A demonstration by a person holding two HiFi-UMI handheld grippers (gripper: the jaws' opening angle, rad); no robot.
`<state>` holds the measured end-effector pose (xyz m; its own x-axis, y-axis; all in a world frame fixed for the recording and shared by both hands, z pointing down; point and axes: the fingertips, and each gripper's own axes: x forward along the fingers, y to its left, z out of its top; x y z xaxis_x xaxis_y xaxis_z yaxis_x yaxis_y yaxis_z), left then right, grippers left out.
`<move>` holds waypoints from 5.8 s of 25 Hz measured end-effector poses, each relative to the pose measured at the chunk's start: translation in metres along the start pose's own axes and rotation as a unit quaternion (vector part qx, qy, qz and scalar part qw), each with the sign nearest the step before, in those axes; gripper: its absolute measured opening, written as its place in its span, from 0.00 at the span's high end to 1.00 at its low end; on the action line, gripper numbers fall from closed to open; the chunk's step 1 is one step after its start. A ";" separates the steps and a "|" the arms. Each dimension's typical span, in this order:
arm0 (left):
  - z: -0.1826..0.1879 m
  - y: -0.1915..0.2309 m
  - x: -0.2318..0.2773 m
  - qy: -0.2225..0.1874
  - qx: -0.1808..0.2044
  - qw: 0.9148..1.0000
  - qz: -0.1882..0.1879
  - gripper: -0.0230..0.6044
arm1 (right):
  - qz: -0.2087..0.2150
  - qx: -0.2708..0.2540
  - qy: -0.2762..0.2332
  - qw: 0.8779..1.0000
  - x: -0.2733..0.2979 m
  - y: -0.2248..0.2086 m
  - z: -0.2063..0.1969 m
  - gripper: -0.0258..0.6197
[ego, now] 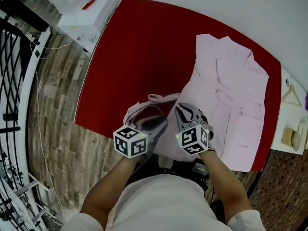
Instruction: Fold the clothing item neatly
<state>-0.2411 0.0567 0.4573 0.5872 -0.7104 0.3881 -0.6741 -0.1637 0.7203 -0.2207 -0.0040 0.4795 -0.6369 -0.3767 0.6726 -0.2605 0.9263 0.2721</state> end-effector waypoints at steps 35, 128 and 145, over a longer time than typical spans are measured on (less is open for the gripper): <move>-0.093 0.071 -0.207 -0.134 -0.177 0.961 0.164 0.82 | 0.285 -0.253 -0.075 0.922 0.031 0.239 0.087 0.81; 0.025 0.061 -0.031 -0.028 0.132 0.984 0.114 0.71 | 0.059 0.152 -0.151 0.975 -0.048 -0.012 0.125 0.91; 0.017 0.058 0.068 0.089 0.238 0.953 0.165 0.62 | -0.026 0.254 -0.187 0.949 -0.127 -0.119 0.077 0.91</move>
<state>-0.2477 -0.0133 0.5155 0.3452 -0.6568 0.6704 -0.9376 -0.2735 0.2149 -0.1644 -0.0668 0.3087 -0.8016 -0.4837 0.3513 -0.5538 0.8221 -0.1317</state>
